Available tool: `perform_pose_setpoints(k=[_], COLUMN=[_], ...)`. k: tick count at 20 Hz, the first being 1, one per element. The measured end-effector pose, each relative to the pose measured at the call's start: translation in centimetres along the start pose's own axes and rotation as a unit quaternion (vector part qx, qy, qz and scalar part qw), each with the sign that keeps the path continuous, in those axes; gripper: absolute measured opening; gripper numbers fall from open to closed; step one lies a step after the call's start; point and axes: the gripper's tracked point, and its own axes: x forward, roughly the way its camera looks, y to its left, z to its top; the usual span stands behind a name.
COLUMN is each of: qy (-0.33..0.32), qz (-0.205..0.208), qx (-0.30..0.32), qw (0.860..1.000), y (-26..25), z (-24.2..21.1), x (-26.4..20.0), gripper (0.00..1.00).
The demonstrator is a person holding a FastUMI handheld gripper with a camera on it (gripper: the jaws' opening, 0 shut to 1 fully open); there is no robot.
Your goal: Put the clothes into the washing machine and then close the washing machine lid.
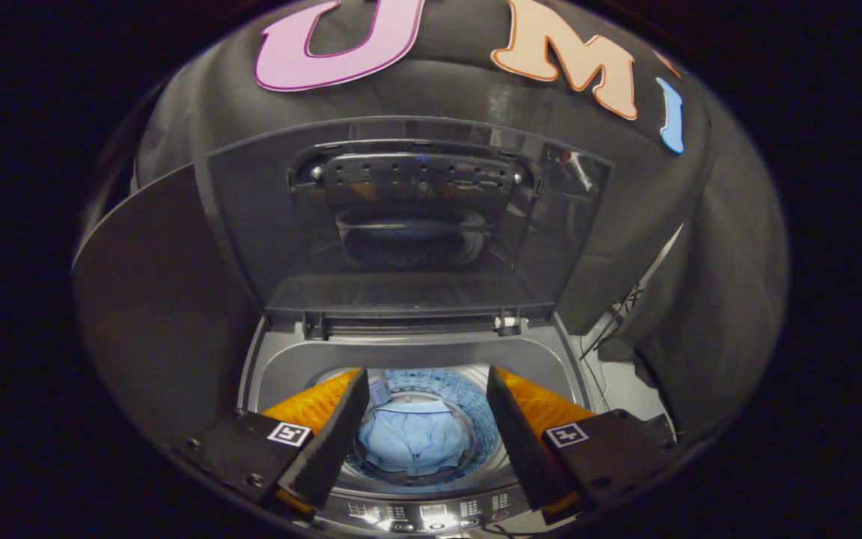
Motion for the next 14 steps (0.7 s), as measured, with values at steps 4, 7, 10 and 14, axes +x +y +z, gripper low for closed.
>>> perform_pose_setpoints(k=[4, 7, 10, 14], qy=[-0.028, -0.062, -0.106, -0.172], qz=[-0.002, 0.005, 0.002, 0.004], qx=[0.009, 0.033, 0.048, 0.067], qw=[1.0, 0.998, 0.993, 0.983], y=[-0.7, -0.6, -1.0, -0.7], z=[3.0, 6.2, 10.5, 16.8], x=[-1.8, -3.2, -4.9, -6.8], gripper=[0.98, 0.98, 0.98, 0.98])
